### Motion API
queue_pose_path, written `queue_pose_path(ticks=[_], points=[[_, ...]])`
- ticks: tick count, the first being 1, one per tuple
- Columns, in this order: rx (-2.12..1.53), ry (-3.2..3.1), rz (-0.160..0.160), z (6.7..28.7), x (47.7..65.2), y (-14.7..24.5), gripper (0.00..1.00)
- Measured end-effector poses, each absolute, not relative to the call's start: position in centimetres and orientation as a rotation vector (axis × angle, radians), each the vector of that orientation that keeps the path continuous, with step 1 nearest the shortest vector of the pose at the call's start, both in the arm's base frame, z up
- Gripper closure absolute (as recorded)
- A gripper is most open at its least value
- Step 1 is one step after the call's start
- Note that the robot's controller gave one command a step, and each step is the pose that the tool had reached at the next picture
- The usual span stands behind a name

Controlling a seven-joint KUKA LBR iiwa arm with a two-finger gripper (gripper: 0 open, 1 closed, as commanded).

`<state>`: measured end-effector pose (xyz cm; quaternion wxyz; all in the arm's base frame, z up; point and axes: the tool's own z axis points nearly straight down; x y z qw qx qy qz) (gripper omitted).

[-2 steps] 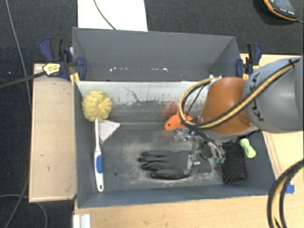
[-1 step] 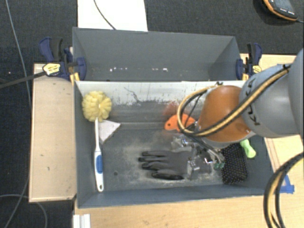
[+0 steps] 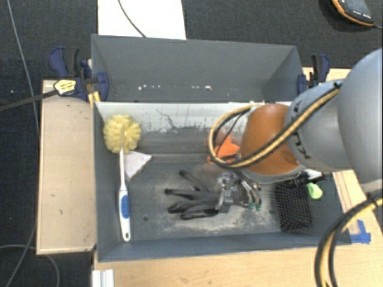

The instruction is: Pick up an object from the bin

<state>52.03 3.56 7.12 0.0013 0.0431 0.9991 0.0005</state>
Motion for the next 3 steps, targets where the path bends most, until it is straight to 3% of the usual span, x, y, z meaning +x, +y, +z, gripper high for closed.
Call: queue_pose_path(ticks=[2, 3], points=[[0.133, 3.136, 0.001, 7.4, 52.0, 3.5, 1.00], [0.132, 3.142, 0.002, 8.7, 51.8, 3.6, 1.00]])
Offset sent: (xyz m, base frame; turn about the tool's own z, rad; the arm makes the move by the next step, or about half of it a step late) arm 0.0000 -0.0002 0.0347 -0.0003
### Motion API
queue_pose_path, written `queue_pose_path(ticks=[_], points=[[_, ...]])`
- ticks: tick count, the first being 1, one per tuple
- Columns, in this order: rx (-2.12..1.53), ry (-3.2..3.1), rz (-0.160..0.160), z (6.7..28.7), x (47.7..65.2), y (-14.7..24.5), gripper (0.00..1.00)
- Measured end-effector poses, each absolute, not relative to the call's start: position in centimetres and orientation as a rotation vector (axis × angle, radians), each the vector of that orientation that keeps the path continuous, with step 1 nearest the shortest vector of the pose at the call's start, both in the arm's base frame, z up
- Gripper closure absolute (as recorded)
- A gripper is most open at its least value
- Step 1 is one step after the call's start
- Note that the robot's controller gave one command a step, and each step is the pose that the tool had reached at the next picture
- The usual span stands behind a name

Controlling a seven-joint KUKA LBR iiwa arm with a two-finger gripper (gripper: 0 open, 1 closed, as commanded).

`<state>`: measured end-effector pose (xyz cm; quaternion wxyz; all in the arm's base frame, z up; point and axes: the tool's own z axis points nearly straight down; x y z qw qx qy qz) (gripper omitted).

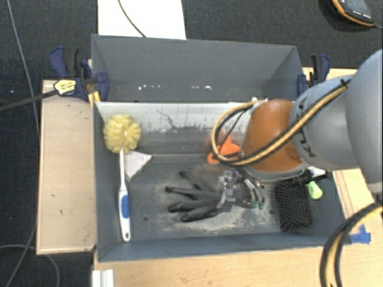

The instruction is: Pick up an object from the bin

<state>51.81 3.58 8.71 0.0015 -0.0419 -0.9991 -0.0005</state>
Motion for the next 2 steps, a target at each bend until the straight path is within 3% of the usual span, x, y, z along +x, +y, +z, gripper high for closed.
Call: queue_pose_path(ticks=[2], points=[[-0.126, -3.141, -0.004, 13.9, 52.0, 3.6, 1.00]])
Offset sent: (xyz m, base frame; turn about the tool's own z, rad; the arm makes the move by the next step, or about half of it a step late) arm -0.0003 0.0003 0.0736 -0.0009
